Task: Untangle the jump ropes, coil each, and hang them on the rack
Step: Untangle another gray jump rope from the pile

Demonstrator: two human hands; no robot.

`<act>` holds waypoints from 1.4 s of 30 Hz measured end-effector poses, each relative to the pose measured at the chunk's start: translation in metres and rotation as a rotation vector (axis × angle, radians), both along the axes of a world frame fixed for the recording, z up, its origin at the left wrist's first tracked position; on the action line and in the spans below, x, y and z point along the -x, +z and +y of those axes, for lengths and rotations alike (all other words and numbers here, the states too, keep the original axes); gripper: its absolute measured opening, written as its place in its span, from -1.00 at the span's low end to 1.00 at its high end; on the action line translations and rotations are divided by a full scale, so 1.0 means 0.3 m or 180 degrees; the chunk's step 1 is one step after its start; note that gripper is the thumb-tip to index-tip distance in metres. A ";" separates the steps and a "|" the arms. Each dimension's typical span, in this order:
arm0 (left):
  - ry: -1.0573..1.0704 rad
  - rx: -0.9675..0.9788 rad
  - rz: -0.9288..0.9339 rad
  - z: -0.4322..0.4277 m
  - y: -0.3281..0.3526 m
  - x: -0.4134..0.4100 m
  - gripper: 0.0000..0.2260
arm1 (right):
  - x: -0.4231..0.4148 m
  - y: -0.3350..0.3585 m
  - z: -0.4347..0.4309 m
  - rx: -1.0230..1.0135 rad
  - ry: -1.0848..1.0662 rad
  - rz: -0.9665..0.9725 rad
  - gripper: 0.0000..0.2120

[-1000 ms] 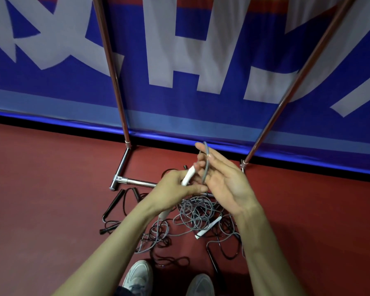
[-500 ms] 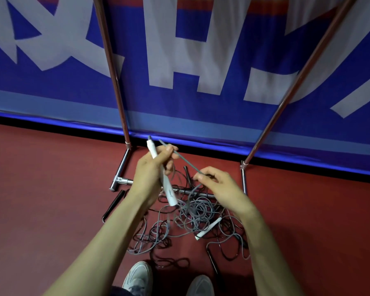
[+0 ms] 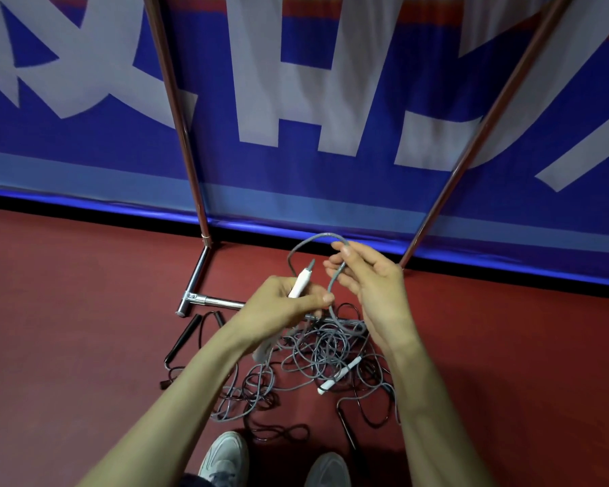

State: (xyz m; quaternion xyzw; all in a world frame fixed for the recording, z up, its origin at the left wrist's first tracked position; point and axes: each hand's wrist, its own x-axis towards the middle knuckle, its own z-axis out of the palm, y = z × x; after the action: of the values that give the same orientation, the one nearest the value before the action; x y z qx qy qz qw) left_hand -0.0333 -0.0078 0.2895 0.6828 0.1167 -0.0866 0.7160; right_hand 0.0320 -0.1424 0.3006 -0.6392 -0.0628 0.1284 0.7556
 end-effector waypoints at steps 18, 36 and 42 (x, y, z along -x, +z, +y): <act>0.0951 -0.0150 -0.0101 0.068 -0.036 -0.003 -0.89 | 0.002 -0.006 -0.013 0.0743 0.0391 -0.0216 -0.79; 0.1039 0.1356 -0.0567 0.055 0.006 -0.020 -0.91 | 0.020 -0.068 -0.005 0.1550 0.1678 0.0331 -0.81; 0.1504 0.1419 -0.0708 0.093 0.021 -0.022 -0.93 | 0.004 -0.087 -0.025 0.2684 0.1187 -0.0613 -0.78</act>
State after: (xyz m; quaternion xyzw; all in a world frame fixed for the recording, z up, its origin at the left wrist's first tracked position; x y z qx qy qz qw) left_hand -0.0267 0.0203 0.2959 0.4688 0.1710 0.1333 0.8563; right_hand 0.0308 -0.1499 0.2746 -0.8772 -0.1887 0.2164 0.3847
